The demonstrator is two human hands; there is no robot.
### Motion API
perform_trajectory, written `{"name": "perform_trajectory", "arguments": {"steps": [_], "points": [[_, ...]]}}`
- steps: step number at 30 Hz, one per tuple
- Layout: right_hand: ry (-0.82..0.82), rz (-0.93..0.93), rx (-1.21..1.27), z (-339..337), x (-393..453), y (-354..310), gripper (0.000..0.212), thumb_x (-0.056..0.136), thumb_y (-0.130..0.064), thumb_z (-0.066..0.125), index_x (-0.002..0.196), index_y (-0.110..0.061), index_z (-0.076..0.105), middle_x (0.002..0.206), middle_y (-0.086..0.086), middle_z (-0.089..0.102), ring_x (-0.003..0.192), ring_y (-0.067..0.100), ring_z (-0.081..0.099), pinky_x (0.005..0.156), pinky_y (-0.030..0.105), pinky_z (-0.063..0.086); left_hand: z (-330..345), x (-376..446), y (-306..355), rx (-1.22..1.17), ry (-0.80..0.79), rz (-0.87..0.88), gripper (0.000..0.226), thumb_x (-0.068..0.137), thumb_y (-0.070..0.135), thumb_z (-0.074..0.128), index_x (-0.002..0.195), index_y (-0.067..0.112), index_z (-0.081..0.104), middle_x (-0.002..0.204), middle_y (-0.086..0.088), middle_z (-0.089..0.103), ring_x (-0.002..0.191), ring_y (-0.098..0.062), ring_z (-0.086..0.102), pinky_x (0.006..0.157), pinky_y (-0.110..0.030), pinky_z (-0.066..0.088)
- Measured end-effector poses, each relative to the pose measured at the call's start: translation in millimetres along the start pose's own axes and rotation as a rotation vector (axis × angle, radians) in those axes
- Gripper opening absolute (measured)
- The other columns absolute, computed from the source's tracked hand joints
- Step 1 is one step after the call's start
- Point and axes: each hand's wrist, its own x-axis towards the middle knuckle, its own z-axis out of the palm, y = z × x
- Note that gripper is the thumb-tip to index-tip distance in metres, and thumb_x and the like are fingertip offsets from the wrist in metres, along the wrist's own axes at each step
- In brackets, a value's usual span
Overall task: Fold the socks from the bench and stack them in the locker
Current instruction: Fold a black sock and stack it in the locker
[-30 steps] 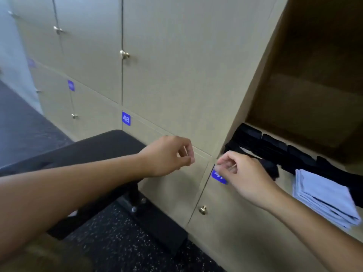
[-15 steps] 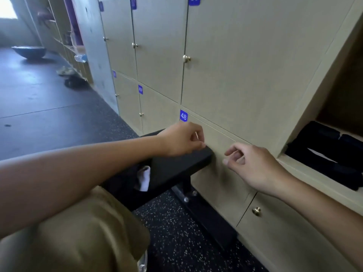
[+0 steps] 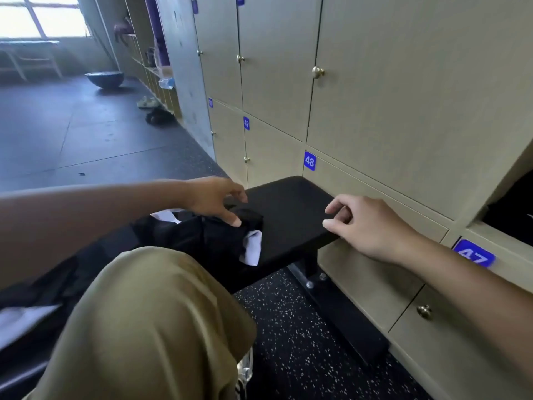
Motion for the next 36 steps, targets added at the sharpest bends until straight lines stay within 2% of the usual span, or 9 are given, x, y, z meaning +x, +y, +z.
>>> {"name": "perform_trajectory", "arguments": {"steps": [5, 9, 12, 16, 19, 25, 29, 32, 36], "points": [[-0.033, -0.005, -0.009, 13.4, 8.8, -5.6, 0.017, 0.094, -0.037, 0.067, 0.107, -0.026, 0.064, 0.088, -0.012, 0.066, 0.082, 0.004, 0.062, 0.069, 0.022, 0.043, 21.0, 3.7, -14.5, -0.02, -0.051, 0.014, 0.052, 0.078, 0.042, 0.087, 0.122, 0.027, 0.064, 0.114, 0.011, 0.066, 0.102, -0.016, 0.062, 0.093, -0.035, 0.05], [-0.054, -0.006, -0.021, 23.6, 14.0, -6.9, 0.019, 0.094, -0.037, 0.067, 0.108, -0.024, 0.064, 0.089, -0.011, 0.066, 0.083, 0.007, 0.062, 0.074, 0.026, 0.044, 36.5, 10.1, -19.3, 0.027, 0.048, 0.062, 0.024, 0.082, 0.035, 0.083, 0.097, 0.032, 0.064, 0.091, 0.019, 0.06, 0.093, -0.014, 0.06, 0.082, -0.032, 0.048], [-0.067, -0.005, -0.026, 27.8, 16.4, -6.8, 0.02, 0.094, -0.038, 0.067, 0.108, -0.025, 0.063, 0.09, -0.011, 0.067, 0.083, 0.007, 0.062, 0.071, 0.024, 0.043, 40.7, 12.3, -20.9, 0.059, 0.095, 0.079, 0.018, 0.085, 0.03, 0.078, 0.087, 0.033, 0.061, 0.084, 0.019, 0.058, 0.089, -0.015, 0.06, 0.079, -0.032, 0.048], [-0.077, 0.005, -0.036, 29.4, 19.0, -5.7, 0.021, 0.094, -0.037, 0.067, 0.11, -0.024, 0.063, 0.09, -0.012, 0.067, 0.083, 0.006, 0.061, 0.071, 0.025, 0.041, 41.8, 12.0, -23.8, 0.135, 0.074, 0.1, 0.014, 0.091, 0.031, 0.07, 0.093, 0.031, 0.056, 0.095, 0.009, 0.061, 0.094, -0.02, 0.059, 0.084, -0.04, 0.05], [-0.077, 0.005, -0.027, 28.5, 20.5, -4.5, 0.02, 0.095, -0.036, 0.067, 0.11, -0.024, 0.064, 0.089, -0.011, 0.067, 0.081, 0.005, 0.06, 0.066, 0.019, 0.04, 34.4, 11.7, -23.6, 0.117, 0.102, 0.098, 0.015, 0.095, 0.029, 0.067, 0.106, 0.021, 0.06, 0.099, 0.003, 0.063, 0.092, -0.02, 0.057, 0.082, -0.036, 0.047], [-0.042, 0.017, 0.074, 21.7, 24.6, -3.6, 0.018, 0.093, -0.037, 0.069, 0.107, -0.026, 0.065, 0.089, -0.009, 0.07, 0.08, 0.01, 0.068, 0.075, 0.026, 0.05, -12.0, 3.9, -8.6, -0.048, 0.233, 0.079, 0.011, 0.098, 0.028, 0.066, 0.102, 0.02, 0.06, 0.092, 0.004, 0.062, 0.089, -0.019, 0.059, 0.073, -0.028, 0.04], [-0.009, 0.015, 0.275, 18.9, 27.0, -5.1, 0.028, 0.09, -0.047, 0.07, 0.111, -0.029, 0.064, 0.086, -0.01, 0.072, 0.083, 0.01, 0.071, 0.076, 0.029, 0.054, -37.2, -0.8, 14.4, -0.329, 0.276, 0.072, 0.008, 0.099, 0.025, 0.066, 0.097, 0.017, 0.063, 0.09, 0.001, 0.068, 0.083, -0.016, 0.066, 0.07, -0.021, 0.048], [0.024, 0.016, 0.413, 15.0, 27.1, -5.1, 0.045, 0.086, -0.058, 0.069, 0.123, -0.035, 0.06, 0.1, -0.015, 0.071, 0.098, 0.009, 0.068, 0.09, 0.039, 0.056, -44.4, -0.1, 33.0, -0.548, 0.281, 0.086, 0.013, 0.099, 0.023, 0.066, 0.103, 0.01, 0.066, 0.097, -0.009, 0.074, 0.087, -0.022, 0.073, 0.074, -0.031, 0.062], [0.074, 0.028, 0.489, 9.2, 22.6, -2.7, 0.051, 0.087, -0.056, 0.069, 0.132, -0.036, 0.057, 0.123, -0.012, 0.062, 0.109, 0.007, 0.063, 0.096, 0.04, 0.055, -40.7, 9.2, 55.6, -0.656, 0.287, 0.105, 0.023, 0.1, 0.023, 0.066, 0.108, 0.002, 0.065, 0.105, -0.021, 0.073, 0.093, -0.032, 0.074, 0.085, -0.047, 0.063]]}}
